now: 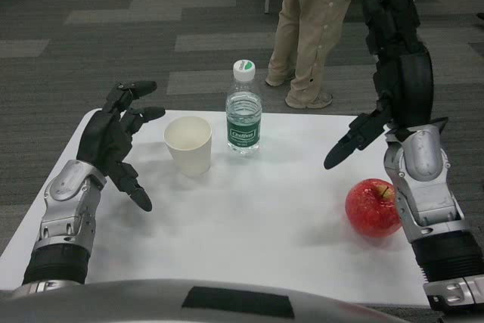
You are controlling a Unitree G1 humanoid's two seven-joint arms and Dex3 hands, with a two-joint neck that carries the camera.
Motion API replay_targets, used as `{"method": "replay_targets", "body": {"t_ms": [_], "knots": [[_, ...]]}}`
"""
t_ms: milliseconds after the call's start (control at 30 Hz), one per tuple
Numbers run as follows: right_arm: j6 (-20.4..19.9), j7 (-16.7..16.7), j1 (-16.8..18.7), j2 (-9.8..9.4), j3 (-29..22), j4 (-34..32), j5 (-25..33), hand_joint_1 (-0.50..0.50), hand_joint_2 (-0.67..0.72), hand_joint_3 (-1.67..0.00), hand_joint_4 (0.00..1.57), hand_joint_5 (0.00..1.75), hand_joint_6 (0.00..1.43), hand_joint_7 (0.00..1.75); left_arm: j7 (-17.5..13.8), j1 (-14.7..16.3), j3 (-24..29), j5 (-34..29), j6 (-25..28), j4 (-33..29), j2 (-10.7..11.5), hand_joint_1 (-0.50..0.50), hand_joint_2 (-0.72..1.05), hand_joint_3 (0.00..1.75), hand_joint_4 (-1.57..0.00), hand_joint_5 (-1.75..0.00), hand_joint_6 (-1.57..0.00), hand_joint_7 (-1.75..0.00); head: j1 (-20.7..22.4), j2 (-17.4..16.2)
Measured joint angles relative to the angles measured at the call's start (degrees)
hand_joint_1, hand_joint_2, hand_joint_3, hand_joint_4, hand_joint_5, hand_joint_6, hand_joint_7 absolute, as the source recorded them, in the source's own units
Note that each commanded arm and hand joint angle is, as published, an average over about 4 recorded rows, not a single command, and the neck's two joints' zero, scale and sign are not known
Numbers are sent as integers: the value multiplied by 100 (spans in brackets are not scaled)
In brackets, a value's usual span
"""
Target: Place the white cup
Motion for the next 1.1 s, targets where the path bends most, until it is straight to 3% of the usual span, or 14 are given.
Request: {"method": "replay_targets", "body": {"t_ms": [133, 267, 433, 567, 767, 833, 1100], "knots": [[-1, -7, 3, 0, 0, -3, 0, -12, 72, 0, 0, 0, 0, 7, -3, 90, 271, -6, 591, -704, 61, -50, -64, 9, 0, -123, 0, -98, -7, -5], [-4, -10, 10, -2, 0, -3, 0, -12, 72, 0, 0, 0, 0, 7, -45, 206, 551, -142, 1541, -1708, 134, -50, -64, 9, 0, -123, 0, -98, -24, 1], [-4, -10, 13, -10, 4, -2, 0, -12, 72, 0, 0, 0, 0, 7, -48, 253, 685, -426, 2150, -2504, 148, -50, -55, 9, 0, -123, 0, -98, -136, 54], [-4, -10, 20, -41, 16, -2, 0, -10, 72, 0, 0, 0, 0, 7, -48, 273, 698, -443, 2331, -2775, 145, -50, -55, 9, 0, -113, 0, -99, -197, 71], [-4, -10, 92, -70, 19, -2, 0, -12, 72, 0, 0, 0, 0, 7, -47, 279, 787, -447, 2482, -3125, 143, -50, -55, 9, 0, -118, 0, -98, -236, 107], [-4, -10, 99, -71, 19, -2, 0, -12, 72, 0, 0, 0, 0, 7, -47, 279, 782, -466, 2489, -3167, 142, -50, -50, 9, 0, -113, 0, -98, -224, 116], [-4, -10, 99, -72, 19, -1, 0, -12, 72, 0, 0, 0, 0, 7, -47, 278, 754, -594, 2494, -3203, 117, -50, -50, 9, 0, -121, 0, -98, -183, 164]]}}
